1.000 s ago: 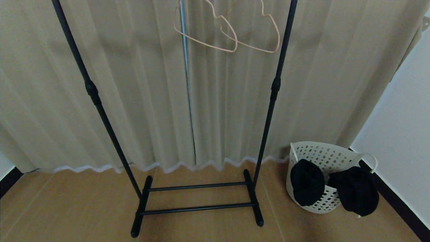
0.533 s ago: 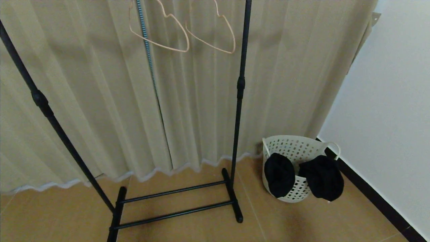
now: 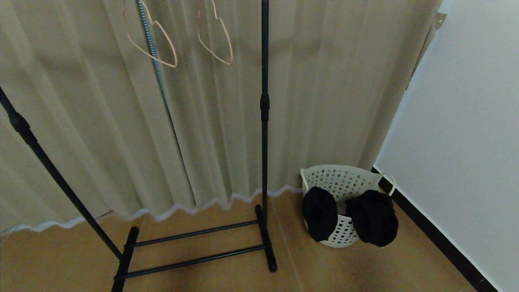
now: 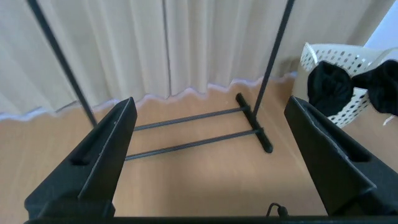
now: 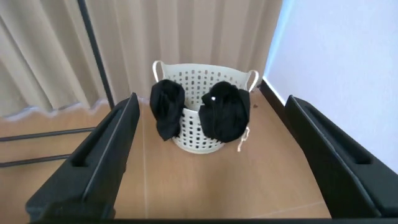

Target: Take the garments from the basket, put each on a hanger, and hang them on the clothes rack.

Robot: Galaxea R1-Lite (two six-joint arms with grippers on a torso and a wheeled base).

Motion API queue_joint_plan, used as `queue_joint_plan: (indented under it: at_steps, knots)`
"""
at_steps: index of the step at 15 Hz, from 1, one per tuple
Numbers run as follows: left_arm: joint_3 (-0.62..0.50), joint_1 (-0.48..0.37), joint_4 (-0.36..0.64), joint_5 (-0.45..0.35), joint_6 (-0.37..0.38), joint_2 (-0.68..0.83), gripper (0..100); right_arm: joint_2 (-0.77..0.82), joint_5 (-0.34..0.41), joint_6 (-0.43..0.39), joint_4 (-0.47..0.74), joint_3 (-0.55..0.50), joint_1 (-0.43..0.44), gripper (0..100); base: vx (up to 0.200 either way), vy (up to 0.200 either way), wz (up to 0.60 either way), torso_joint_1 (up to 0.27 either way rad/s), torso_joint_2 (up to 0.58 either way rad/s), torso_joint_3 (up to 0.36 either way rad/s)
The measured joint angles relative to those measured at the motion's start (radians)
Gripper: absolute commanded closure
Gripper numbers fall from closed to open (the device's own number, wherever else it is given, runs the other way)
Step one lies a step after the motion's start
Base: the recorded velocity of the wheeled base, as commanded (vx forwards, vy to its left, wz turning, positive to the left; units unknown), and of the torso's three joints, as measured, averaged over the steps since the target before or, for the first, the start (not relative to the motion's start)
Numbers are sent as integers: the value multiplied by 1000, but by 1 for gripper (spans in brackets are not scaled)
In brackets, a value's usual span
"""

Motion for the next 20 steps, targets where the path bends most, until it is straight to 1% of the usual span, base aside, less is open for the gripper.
queue_joint_plan:
  at_steps: [1,14,17,19,20]
  knots:
    - [0,0,0,0,0,0,0,0,0,0,0,0,0,0,200,-200,0,-2,2,2]
    - [2,0,0,-1,4,0,0,0,0,0,0,0,0,0,0,-200,0,3,3,2]
    - [1,0,0,-1,5,0,0,0,0,-1,-1,0,0,0,0,0,0,0,0,0]
    - [1,0,0,0,6,0,0,0,0,-1,-1,0,0,0,0,0,-600,2,0,2]
    - [1,0,0,2,7,0,0,0,0,-1,-1,0,-1,0,0,0,0,0,0,0]
